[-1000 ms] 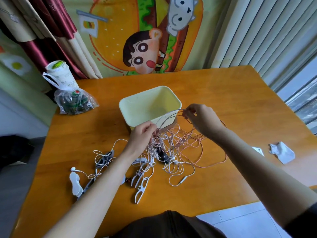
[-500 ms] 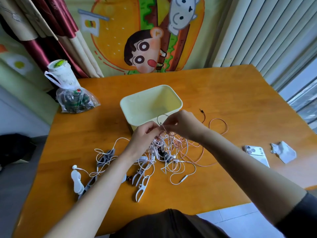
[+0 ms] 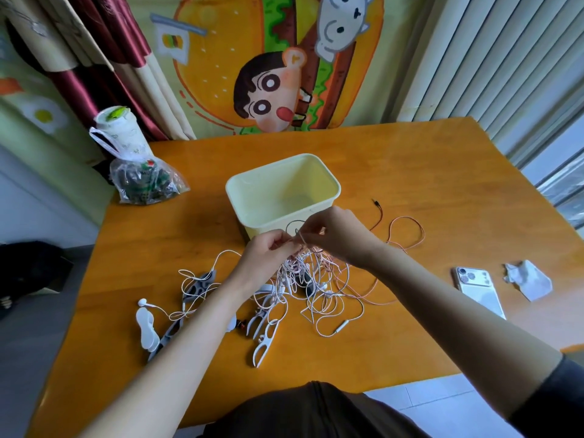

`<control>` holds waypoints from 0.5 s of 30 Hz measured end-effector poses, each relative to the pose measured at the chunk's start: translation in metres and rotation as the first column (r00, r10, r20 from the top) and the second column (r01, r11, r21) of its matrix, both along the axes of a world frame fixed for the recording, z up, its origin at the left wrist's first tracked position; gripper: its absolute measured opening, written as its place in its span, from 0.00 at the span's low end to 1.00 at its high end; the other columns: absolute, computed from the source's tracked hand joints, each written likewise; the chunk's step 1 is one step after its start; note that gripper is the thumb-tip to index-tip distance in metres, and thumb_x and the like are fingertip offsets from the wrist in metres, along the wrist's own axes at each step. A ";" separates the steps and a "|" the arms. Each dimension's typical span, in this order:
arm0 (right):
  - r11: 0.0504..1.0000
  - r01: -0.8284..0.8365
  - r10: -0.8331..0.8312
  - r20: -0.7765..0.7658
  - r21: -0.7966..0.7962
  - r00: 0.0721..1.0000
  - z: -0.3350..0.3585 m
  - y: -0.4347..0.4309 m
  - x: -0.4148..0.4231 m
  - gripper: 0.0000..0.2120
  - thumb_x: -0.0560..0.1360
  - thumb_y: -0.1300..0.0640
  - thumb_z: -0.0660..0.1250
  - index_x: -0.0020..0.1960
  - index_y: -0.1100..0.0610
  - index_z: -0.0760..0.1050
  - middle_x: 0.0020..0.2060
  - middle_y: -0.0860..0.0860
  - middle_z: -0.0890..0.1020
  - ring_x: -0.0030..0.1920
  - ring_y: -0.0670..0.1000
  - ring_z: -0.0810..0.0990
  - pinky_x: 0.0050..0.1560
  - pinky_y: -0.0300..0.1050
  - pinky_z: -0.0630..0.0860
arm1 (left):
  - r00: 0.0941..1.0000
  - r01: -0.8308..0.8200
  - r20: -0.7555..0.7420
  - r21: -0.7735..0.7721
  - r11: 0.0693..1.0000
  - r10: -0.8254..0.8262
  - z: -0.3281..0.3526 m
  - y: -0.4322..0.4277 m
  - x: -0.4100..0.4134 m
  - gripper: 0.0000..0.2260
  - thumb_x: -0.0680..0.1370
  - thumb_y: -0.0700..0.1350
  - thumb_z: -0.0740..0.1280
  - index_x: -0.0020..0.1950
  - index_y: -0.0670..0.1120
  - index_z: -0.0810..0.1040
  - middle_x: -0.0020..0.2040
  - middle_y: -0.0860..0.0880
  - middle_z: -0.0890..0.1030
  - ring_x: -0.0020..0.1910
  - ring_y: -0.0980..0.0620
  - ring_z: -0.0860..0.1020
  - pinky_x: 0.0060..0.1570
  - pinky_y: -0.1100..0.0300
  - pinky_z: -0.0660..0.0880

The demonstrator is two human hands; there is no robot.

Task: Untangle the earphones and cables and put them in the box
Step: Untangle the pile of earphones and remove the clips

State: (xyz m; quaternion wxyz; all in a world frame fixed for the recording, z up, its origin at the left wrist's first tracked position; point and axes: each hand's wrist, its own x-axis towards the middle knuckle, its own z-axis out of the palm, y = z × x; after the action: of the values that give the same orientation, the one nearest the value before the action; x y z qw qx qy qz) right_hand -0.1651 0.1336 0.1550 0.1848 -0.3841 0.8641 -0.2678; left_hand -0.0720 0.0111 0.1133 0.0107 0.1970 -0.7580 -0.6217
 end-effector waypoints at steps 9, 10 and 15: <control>0.979 0.174 -0.177 -0.022 -0.106 0.984 0.005 0.004 -0.006 0.12 0.80 0.56 0.59 0.47 0.62 0.77 0.39 0.50 0.79 0.33 0.44 0.74 0.33 0.38 0.69 | 0.985 0.091 0.162 -0.194 0.977 -0.059 -0.017 -0.015 -0.001 0.12 0.79 0.44 0.64 0.37 0.42 0.74 0.35 0.45 0.71 0.37 0.51 0.68 0.40 0.57 0.61; 0.979 0.174 -0.177 -0.018 -0.105 0.984 0.006 0.003 -0.006 0.11 0.80 0.56 0.58 0.46 0.61 0.76 0.38 0.48 0.78 0.32 0.42 0.72 0.32 0.38 0.68 | 0.977 0.109 0.205 -0.240 0.965 -0.059 -0.021 -0.016 0.000 0.12 0.79 0.45 0.63 0.37 0.43 0.74 0.36 0.45 0.72 0.37 0.50 0.69 0.40 0.57 0.62; 0.984 0.154 -0.155 -0.004 -0.089 0.988 0.008 0.002 -0.004 0.10 0.81 0.55 0.57 0.44 0.54 0.73 0.38 0.46 0.78 0.39 0.52 0.79 0.42 0.49 0.75 | 0.967 0.138 0.254 -0.394 0.909 -0.037 -0.033 -0.016 0.002 0.10 0.78 0.47 0.65 0.38 0.45 0.71 0.36 0.50 0.72 0.39 0.52 0.71 0.41 0.58 0.65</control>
State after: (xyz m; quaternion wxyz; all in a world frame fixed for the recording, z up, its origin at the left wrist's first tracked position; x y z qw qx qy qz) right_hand -0.1688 0.1352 0.1635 0.1416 -0.3249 0.8796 -0.3172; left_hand -0.0701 -0.0051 0.0801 -0.0684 0.2299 -0.8749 -0.4207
